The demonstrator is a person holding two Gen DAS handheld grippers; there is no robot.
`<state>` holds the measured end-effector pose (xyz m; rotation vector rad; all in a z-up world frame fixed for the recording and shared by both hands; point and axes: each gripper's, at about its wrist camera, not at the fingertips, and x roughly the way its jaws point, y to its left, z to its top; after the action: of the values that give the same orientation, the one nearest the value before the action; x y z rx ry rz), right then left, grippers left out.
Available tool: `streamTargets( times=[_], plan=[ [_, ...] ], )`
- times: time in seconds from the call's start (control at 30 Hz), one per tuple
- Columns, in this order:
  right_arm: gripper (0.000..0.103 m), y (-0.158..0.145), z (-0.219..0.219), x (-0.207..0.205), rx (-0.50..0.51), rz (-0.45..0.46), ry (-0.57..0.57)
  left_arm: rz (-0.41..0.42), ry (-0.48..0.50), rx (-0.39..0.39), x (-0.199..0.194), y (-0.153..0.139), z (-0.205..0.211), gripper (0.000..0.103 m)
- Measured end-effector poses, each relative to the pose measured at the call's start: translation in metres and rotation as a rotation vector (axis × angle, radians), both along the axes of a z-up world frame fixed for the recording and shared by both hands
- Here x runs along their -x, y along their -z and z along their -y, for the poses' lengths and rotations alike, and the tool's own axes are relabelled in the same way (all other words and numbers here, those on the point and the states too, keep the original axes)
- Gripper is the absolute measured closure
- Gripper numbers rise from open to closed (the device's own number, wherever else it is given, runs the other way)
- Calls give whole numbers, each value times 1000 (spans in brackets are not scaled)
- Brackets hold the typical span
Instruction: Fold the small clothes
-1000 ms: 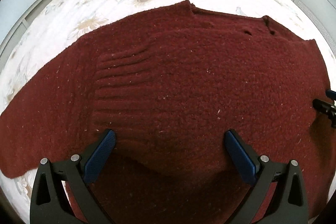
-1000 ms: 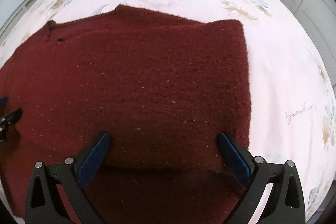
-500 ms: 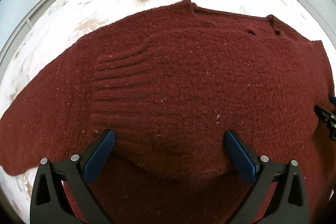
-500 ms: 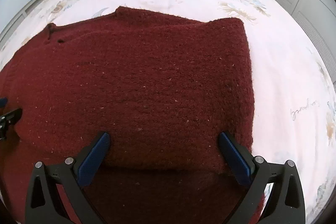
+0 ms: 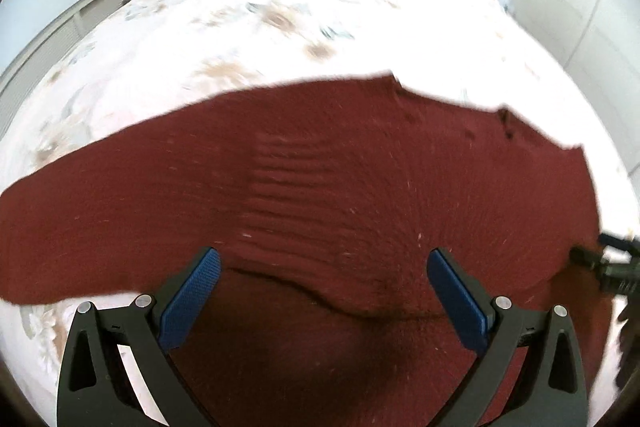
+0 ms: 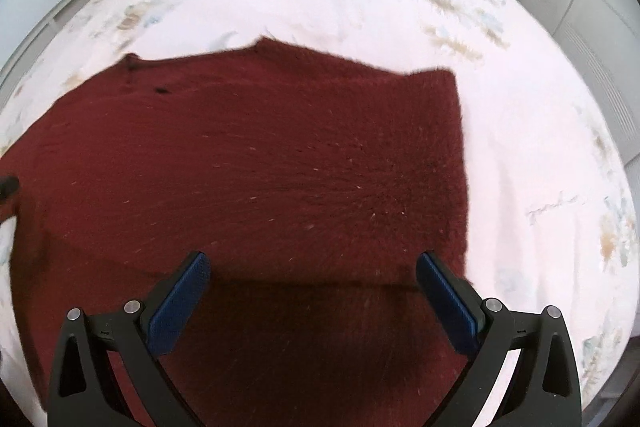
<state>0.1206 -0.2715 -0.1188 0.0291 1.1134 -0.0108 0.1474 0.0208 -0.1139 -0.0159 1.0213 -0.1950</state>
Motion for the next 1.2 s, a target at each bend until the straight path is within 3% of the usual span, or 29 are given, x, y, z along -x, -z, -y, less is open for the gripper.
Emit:
streamTargets(
  times=[0.13,0.37,0.5,0.77,0.97,1.1,1.2],
  plan=[
    [1,-19,-9,17,22,34,-1,54,-111,26,8,-37,-39,1],
    [1,-28,-10,31,22,61,-3,16,-336,33,15,-56,-119,1],
    [1,-32,-15,39,35,62,-8,-3,-448,17,20,-51,-161,1],
    [1,-33,-15,43,10,82,34,-121,-646,26,35,-23,-236,1],
    [1,-33,-13,46,21,88,37,-194,-778,78,33,-4,-278,1],
    [0,-27,-9,48,14,77,50,-244,-836,128,30,9,-300,1],
    [1,-24,-6,50,11,69,54,-261,-859,97,26,18,-310,1]
  ],
)
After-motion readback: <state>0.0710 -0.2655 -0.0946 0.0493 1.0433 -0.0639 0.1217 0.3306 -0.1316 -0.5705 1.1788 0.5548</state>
